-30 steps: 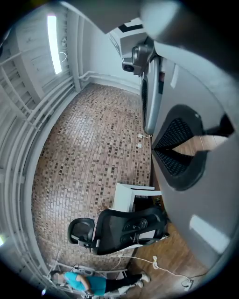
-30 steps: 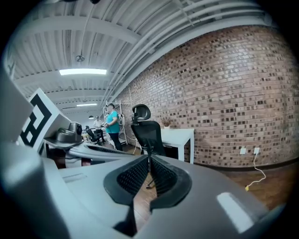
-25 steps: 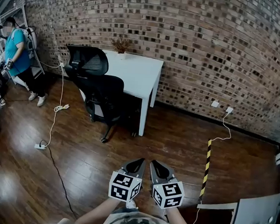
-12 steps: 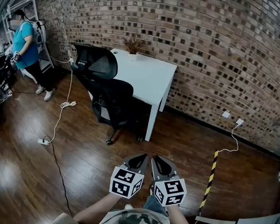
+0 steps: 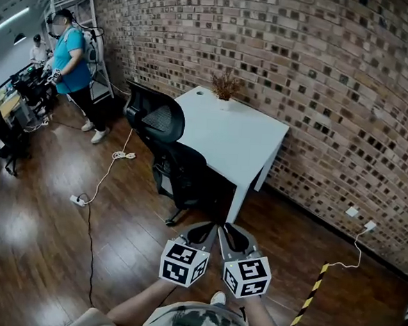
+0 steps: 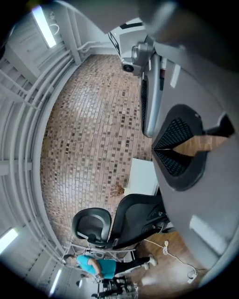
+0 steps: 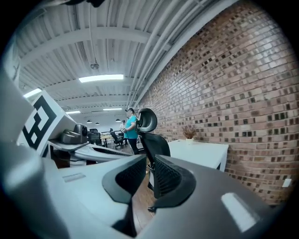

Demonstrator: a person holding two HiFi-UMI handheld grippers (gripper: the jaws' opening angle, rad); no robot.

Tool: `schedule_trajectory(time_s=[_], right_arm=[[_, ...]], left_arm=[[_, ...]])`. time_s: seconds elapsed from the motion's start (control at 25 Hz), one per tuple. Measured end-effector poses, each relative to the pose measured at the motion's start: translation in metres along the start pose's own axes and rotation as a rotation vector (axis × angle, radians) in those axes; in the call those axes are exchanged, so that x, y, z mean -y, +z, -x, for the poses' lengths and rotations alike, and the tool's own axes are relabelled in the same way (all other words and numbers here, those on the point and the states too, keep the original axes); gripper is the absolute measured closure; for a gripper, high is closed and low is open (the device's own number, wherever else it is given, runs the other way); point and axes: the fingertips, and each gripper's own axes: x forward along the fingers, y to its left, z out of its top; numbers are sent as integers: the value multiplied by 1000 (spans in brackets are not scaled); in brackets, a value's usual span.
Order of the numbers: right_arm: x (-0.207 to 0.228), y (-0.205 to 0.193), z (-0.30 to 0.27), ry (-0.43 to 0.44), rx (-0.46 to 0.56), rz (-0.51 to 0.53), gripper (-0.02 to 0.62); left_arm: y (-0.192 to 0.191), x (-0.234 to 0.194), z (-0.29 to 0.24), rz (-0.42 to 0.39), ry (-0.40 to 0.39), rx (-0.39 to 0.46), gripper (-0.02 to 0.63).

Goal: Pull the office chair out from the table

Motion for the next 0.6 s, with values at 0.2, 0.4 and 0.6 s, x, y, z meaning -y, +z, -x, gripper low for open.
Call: schedule_trajectory(time_s=[0.2, 0.4, 0.6], right_arm=[[36, 15, -27, 98, 9, 22, 555], [49, 22, -66, 213, 3, 68, 546], [46, 25, -114, 294, -9, 132, 519]], left_arm=[[22, -17, -34, 15, 107, 28, 586], [39, -53, -44, 2, 242, 53, 584], [52, -100, -40, 20, 337, 89, 583]])
